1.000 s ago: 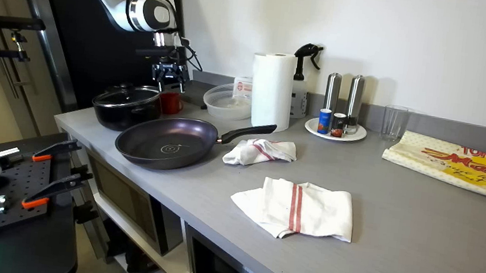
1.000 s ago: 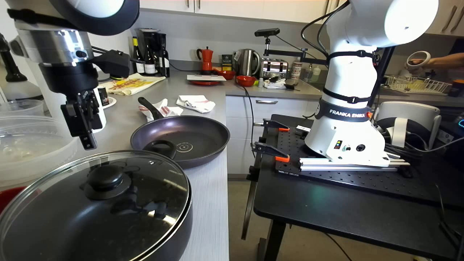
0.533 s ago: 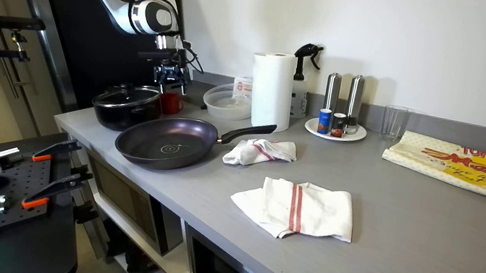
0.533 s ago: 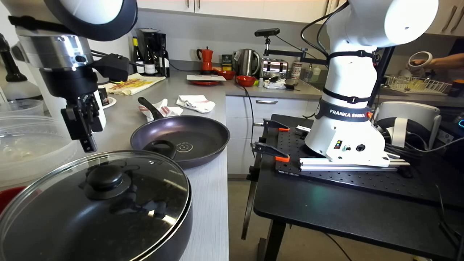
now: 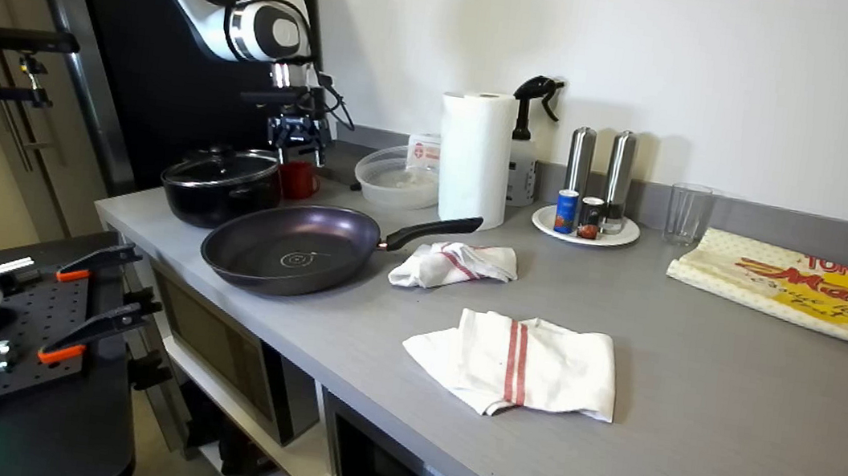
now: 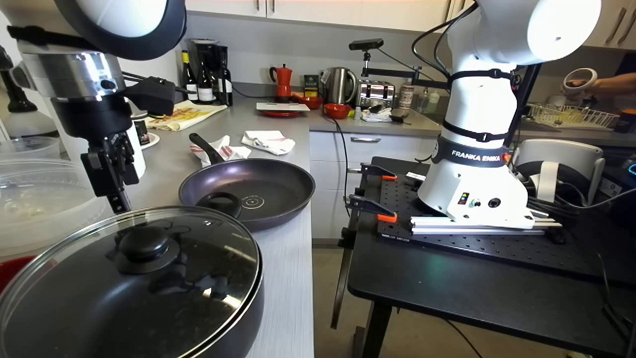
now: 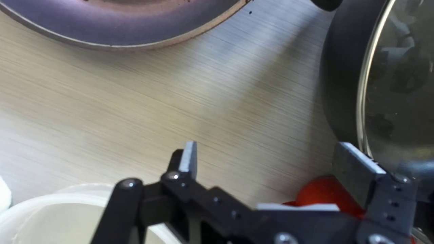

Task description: Put the lid on the black pot

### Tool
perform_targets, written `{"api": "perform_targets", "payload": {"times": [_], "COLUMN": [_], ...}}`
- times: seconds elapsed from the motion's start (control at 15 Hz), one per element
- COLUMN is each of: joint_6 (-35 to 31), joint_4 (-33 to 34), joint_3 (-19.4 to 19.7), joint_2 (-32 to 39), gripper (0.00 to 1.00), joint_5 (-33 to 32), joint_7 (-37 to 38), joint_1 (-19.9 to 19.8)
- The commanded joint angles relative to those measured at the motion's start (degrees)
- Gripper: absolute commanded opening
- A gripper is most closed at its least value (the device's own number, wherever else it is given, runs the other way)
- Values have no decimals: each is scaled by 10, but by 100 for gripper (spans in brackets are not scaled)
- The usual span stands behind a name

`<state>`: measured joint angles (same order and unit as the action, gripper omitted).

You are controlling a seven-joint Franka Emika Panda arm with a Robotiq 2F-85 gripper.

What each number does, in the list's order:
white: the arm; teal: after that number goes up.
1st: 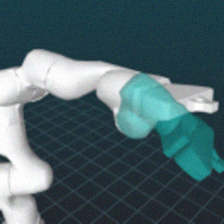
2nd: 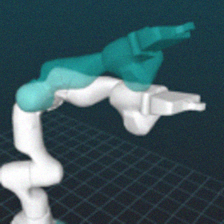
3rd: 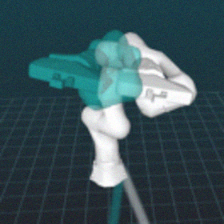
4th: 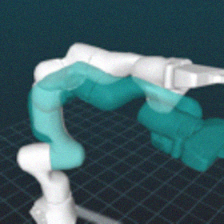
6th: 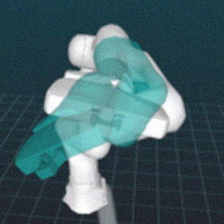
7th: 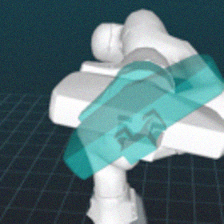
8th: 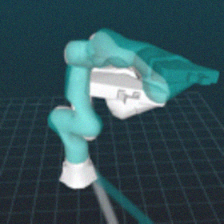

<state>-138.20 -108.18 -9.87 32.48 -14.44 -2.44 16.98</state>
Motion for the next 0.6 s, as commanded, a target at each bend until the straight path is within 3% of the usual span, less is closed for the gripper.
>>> {"api": "perform_targets", "payload": {"times": [0.0, 0.53], "joint_6": [8, 7], "joint_4": [13, 13], "joint_3": [-5, -13], "joint_2": [7, 7], "gripper": [100, 100], "joint_5": [10, 9], "joint_7": [-8, -12], "joint_1": [4, 8]}}
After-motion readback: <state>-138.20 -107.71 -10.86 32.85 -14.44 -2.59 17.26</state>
